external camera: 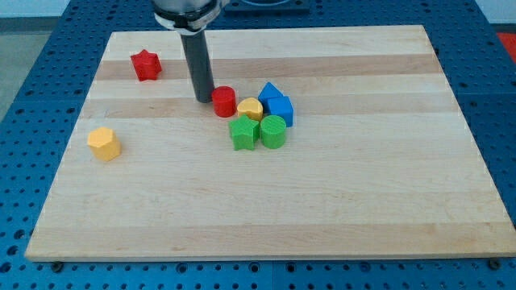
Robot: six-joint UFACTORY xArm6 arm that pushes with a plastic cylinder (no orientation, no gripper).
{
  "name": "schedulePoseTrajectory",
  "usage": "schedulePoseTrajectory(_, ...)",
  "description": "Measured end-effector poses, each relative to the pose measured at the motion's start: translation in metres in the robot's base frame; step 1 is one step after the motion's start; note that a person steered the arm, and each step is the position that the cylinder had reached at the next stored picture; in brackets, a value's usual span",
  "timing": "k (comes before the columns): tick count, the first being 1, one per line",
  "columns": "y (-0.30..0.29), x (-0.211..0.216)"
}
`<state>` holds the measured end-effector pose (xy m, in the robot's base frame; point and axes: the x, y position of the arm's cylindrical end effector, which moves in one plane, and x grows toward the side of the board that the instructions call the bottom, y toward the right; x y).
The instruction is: Place the arm at bottom right side of the red star
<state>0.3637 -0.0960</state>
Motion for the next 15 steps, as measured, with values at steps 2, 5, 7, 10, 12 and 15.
schedulePoseTrajectory(2,0.02,-0.004)
schedulePoseTrajectory(5,-0.015,-0.004)
schedulePoseTrajectory(7,-0.017,-0.01)
schedulePoseTrajectory(10,-0.069,-0.123)
schedulePoseTrajectory(12,-0.184,-0.126)
schedulePoseTrajectory(15,-0.143,-0.034)
